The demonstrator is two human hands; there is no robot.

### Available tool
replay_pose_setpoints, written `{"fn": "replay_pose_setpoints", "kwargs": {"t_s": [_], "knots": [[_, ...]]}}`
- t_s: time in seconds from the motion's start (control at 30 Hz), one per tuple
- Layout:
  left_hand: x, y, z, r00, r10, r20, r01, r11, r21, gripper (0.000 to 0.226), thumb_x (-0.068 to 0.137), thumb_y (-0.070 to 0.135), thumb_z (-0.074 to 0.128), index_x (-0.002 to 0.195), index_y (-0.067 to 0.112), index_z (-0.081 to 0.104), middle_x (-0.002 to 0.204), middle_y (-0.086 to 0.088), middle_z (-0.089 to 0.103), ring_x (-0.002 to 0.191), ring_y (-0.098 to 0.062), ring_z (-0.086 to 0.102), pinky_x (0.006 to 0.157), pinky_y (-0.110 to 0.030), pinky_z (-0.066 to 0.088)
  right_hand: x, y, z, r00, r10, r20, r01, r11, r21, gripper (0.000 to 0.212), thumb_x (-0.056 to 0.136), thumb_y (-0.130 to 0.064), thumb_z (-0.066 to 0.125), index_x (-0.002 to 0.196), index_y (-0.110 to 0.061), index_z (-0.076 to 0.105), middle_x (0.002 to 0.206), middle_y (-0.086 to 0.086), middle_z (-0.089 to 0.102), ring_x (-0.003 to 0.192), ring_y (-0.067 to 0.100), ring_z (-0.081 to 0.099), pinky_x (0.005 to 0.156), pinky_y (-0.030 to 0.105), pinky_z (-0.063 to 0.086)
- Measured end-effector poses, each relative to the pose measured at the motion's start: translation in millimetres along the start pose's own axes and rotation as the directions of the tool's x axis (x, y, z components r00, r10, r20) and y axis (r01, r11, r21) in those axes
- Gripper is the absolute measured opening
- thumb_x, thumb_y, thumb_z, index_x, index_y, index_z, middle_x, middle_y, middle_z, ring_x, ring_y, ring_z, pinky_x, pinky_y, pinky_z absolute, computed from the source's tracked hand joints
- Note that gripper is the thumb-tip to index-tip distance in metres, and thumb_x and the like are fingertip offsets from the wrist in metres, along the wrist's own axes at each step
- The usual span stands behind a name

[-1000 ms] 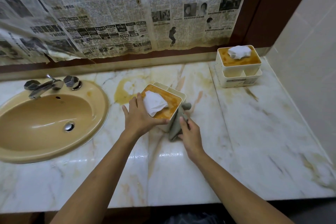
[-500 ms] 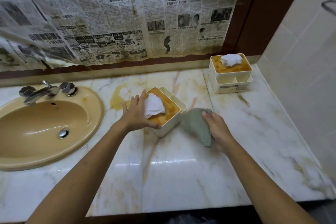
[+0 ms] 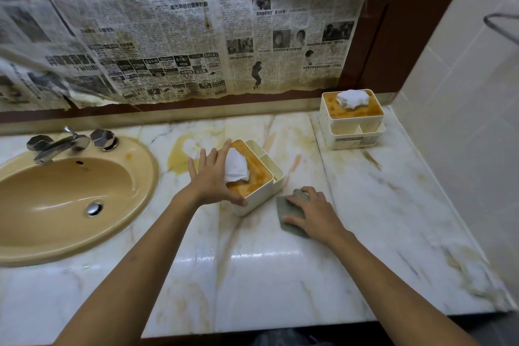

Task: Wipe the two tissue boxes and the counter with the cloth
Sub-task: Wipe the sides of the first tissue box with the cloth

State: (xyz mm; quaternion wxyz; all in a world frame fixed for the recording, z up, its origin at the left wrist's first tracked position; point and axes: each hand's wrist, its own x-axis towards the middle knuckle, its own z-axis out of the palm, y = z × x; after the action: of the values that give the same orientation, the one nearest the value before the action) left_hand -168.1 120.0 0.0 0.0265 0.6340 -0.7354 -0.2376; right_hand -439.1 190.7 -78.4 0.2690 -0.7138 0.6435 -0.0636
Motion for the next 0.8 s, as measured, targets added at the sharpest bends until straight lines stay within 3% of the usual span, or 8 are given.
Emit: {"fn": "replay_pose_setpoints", "kwargs": {"t_s": [0.1,0.23,0.37,0.53,0.6,0.67,0.73,0.8], "knots": [[-1.7,-1.6,2.4,0.999,-0.023,-0.027,0.024,1.0,0.013,0.157,0.042,0.07,0.087,0.152,0.043,-0.022,0.167,-0.008,0.004,0.152,-0.033,-0.015,0.114,-0.061,-0.016,-3.4,11.5,10.3,1.0,-0.023,0.011,0.024,0.995,-0.1,0.066,0.086,-0.062,0.06,0.146,-0.041,0.044,0.147,0.0,0.034,0.124,0.025,0.037,0.103,0.038,0.039],[-2.8,-2.8,2.0,0.999,-0.028,-0.027,0.029,0.999,0.018,0.157,0.042,0.071,0.087,0.153,0.041,-0.02,0.167,-0.006,0.006,0.153,-0.033,-0.011,0.115,-0.061,-0.014,-4.8,18.9,12.0,0.999,-0.027,-0.035,0.028,0.999,0.04,0.057,0.09,-0.049,0.065,0.143,-0.031,0.052,0.129,0.003,0.042,0.114,0.024,0.045,0.101,0.033,0.041],[-1.1,-9.8,-4.4,0.999,-0.026,0.023,0.026,1.0,0.018,0.157,0.04,0.067,0.089,0.152,0.045,-0.02,0.167,-0.001,0.004,0.153,-0.031,-0.012,0.115,-0.061,-0.014,-4.6,17.3,9.9,0.995,-0.05,-0.089,0.058,0.995,0.081,0.035,0.096,-0.033,0.061,0.131,-0.026,0.063,0.109,-0.001,0.045,0.1,0.021,0.053,0.089,0.026,0.043],[1.2,-19.4,-21.2,0.992,-0.066,0.111,0.059,0.996,0.069,0.159,0.042,0.062,0.092,0.149,0.048,-0.024,0.167,-0.006,-0.008,0.15,-0.038,-0.02,0.117,-0.061,-0.01,-8.5,16.6,4.7,0.984,-0.056,-0.167,0.076,0.991,0.115,0.025,0.098,-0.027,0.059,0.12,-0.024,0.069,0.106,-0.003,0.048,0.095,0.016,0.054,0.084,0.026,0.046],[0.4,-10.9,-21.6,0.978,-0.2,0.063,0.195,0.978,0.068,0.151,0.046,0.075,0.083,0.151,0.046,-0.021,0.166,-0.016,-0.005,0.15,-0.044,-0.011,0.117,-0.061,-0.006,-10.0,13.5,-0.8,0.969,-0.027,-0.247,0.083,0.972,0.219,0.024,0.097,-0.024,0.06,0.119,-0.024,0.069,0.104,-0.004,0.05,0.093,0.013,0.055,0.081,0.018,0.044],[2.0,4.6,-18.1,0.938,-0.34,-0.062,0.341,0.94,0.003,0.141,0.049,0.096,0.058,0.155,0.04,-0.015,0.162,-0.024,0.012,0.148,-0.048,0.008,0.116,-0.064,-0.003,-10.0,7.3,-8.0,0.945,0.044,-0.324,0.083,0.927,0.367,0.025,0.098,-0.022,0.061,0.121,-0.021,0.069,0.104,-0.005,0.052,0.094,0.011,0.056,0.079,0.009,0.04],[5.8,21.1,-13.2,0.915,-0.388,-0.112,0.39,0.921,-0.009,0.136,0.05,0.105,0.037,0.156,0.036,-0.015,0.158,-0.027,0.023,0.146,-0.049,0.019,0.113,-0.067,-0.003,-8.4,-1.3,-14.4,0.92,0.117,-0.373,0.088,0.867,0.49,0.025,0.097,-0.02,0.062,0.12,-0.017,0.069,0.106,-0.004,0.054,0.098,0.01,0.058,0.082,0.006,0.039],[9.5,36.0,-7.8,0.918,-0.384,-0.098,0.391,0.918,0.062,0.133,0.053,0.106,0.028,0.155,0.034,-0.019,0.156,-0.031,0.026,0.146,-0.047,0.021,0.111,-0.069,-0.004,-7.2,-8.5,-18.1,0.902,0.145,-0.407,0.115,0.827,0.55,0.025,0.096,-0.019,0.064,0.12,-0.016,0.07,0.108,-0.003,0.055,0.1,0.001,0.056,0.085,0.003,0.039]]}}
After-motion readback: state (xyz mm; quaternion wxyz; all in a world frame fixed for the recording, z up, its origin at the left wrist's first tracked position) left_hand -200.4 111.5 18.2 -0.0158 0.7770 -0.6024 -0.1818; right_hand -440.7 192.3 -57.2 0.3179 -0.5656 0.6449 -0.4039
